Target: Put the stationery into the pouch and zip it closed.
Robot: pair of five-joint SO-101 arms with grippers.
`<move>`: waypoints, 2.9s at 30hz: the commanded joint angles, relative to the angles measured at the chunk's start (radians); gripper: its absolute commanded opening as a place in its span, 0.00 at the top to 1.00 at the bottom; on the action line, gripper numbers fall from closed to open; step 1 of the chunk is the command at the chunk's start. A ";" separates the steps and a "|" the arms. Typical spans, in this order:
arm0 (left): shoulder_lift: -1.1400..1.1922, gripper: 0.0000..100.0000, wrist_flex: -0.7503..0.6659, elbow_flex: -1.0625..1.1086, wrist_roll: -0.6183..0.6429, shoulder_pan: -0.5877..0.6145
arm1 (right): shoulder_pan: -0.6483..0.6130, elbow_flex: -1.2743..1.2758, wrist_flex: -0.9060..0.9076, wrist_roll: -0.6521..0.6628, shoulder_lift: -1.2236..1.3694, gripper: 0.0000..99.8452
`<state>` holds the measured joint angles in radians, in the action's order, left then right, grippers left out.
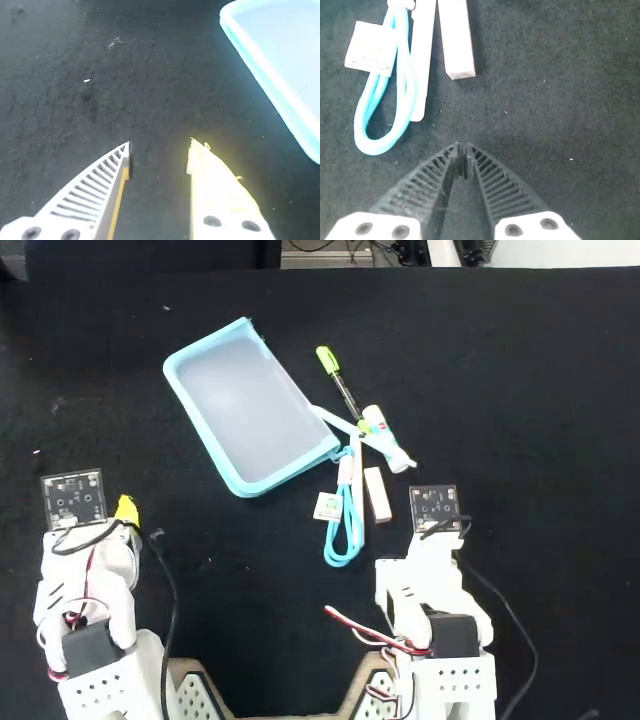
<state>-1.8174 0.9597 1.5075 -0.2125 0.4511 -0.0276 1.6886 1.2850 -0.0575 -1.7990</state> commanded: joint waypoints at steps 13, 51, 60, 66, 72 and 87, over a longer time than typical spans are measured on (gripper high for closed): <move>0.002 0.79 0.044 -0.272 0.178 -0.102 | 0.008 -0.004 0.008 0.012 -0.094 0.99; 0.706 0.79 0.038 -0.568 0.184 -0.286 | 0.008 -0.004 0.008 0.012 -0.094 0.99; 1.043 0.80 0.023 -0.654 0.256 -0.291 | 0.008 -0.004 0.008 0.012 -0.094 0.99; 1.109 0.80 0.023 -0.653 0.368 -0.317 | 0.008 -0.004 0.008 0.012 -0.094 0.99; 1.119 0.79 0.023 -0.627 0.368 -0.377 | 0.008 -0.004 0.008 0.012 -0.094 0.99; 1.109 0.79 -0.054 -0.516 0.374 -0.400 | 0.008 -0.004 0.008 0.012 -0.094 0.99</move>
<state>-0.6958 0.9183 0.9674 0.1557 0.0568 -0.0276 1.6886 1.2850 -0.0575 -1.7990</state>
